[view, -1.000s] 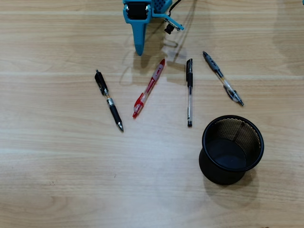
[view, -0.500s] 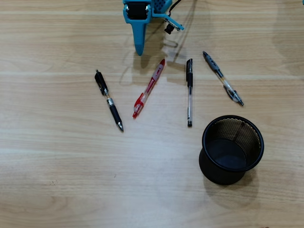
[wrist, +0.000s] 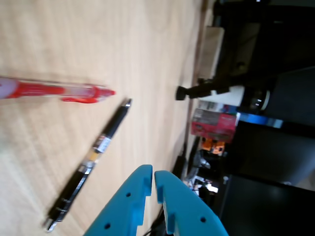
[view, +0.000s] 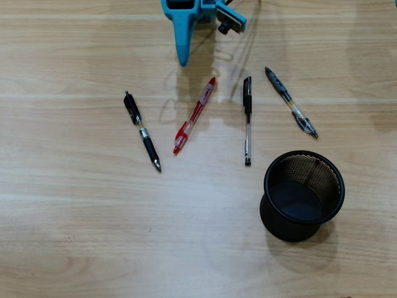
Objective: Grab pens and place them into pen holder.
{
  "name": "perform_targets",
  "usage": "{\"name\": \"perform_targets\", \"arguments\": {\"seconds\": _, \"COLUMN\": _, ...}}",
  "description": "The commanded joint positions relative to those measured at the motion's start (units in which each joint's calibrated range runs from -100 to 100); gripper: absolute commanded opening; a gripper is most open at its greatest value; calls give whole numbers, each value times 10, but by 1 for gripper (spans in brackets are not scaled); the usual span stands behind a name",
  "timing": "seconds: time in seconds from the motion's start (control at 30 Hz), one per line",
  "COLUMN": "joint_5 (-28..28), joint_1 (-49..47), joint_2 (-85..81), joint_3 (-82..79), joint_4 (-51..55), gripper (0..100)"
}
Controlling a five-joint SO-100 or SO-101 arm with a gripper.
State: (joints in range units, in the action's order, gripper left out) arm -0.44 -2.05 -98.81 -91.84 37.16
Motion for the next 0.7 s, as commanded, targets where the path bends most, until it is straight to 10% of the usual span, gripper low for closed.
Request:
{"name": "perform_targets", "arguments": {"seconds": 0.0, "joint_5": -3, "joint_1": -10, "joint_2": 37, "joint_3": 62, "joint_4": -14, "gripper": 3}}
{"name": "perform_targets", "arguments": {"seconds": 0.2, "joint_5": -21, "joint_1": -31, "joint_2": 216, "joint_3": 196, "joint_4": -15, "gripper": 3}}
{"name": "perform_targets", "arguments": {"seconds": 0.67, "joint_5": -258, "joint_1": -145, "joint_2": 589, "joint_3": 469, "joint_4": -7, "gripper": 2}}
